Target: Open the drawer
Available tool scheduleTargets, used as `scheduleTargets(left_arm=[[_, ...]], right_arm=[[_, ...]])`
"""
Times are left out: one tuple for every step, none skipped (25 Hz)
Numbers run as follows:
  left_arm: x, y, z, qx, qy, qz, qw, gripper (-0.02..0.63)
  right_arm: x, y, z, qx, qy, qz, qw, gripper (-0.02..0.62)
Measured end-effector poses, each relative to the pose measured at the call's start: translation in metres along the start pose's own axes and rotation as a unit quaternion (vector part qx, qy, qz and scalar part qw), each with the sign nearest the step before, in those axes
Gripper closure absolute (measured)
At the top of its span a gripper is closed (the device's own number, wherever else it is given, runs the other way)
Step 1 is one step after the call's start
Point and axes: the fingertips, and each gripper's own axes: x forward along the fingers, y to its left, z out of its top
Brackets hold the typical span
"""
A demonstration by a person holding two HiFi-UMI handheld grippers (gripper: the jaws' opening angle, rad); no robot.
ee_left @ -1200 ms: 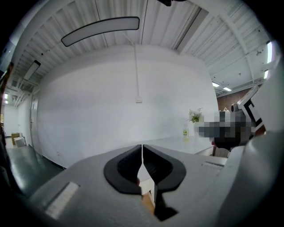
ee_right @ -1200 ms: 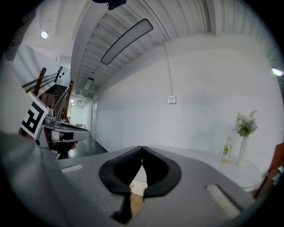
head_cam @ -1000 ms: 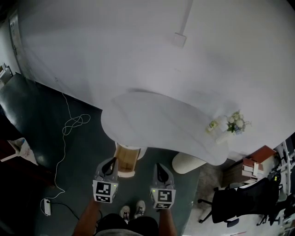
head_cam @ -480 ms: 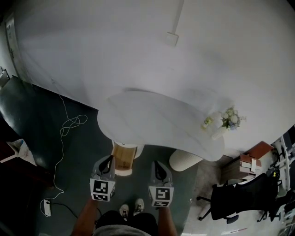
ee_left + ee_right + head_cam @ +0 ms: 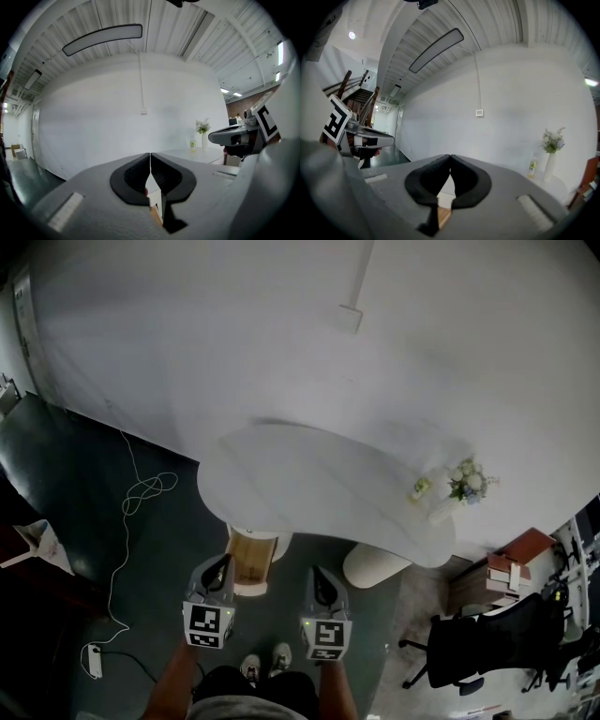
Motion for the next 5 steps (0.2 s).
scheduleTargets(left_arm=[[-0.0002, -0.0007, 0.0001, 0.0, 0.0, 0.0, 1.0, 0.592], [-0.0003, -0.0013, 0.0002, 0.0, -0.001, -0.001, 1.0, 0.592], [-0.0004, -0.0019, 0.0004, 0.001, -0.001, -0.001, 1.0, 0.592], [-0.0004, -0.0025, 0.0006, 0.001, -0.002, -0.001, 1.0, 0.592], [-0.0004, -0.003, 0.0009, 0.001, -0.002, -0.001, 1.0, 0.592]], right_arm=[[-0.0007, -0.0003, -0.0005, 0.0, 0.0, 0.0, 1.0, 0.593], [-0.0014, -0.0007, -0.0011, 0.0, 0.001, -0.001, 1.0, 0.592], [-0.0021, -0.0012, -0.0016, 0.0, 0.001, -0.001, 1.0, 0.593], [-0.0027, -0.0016, -0.0021, 0.0, 0.001, -0.002, 1.0, 0.592], [-0.0033, -0.0019, -0.0026, 0.0, 0.001, -0.002, 1.0, 0.594]])
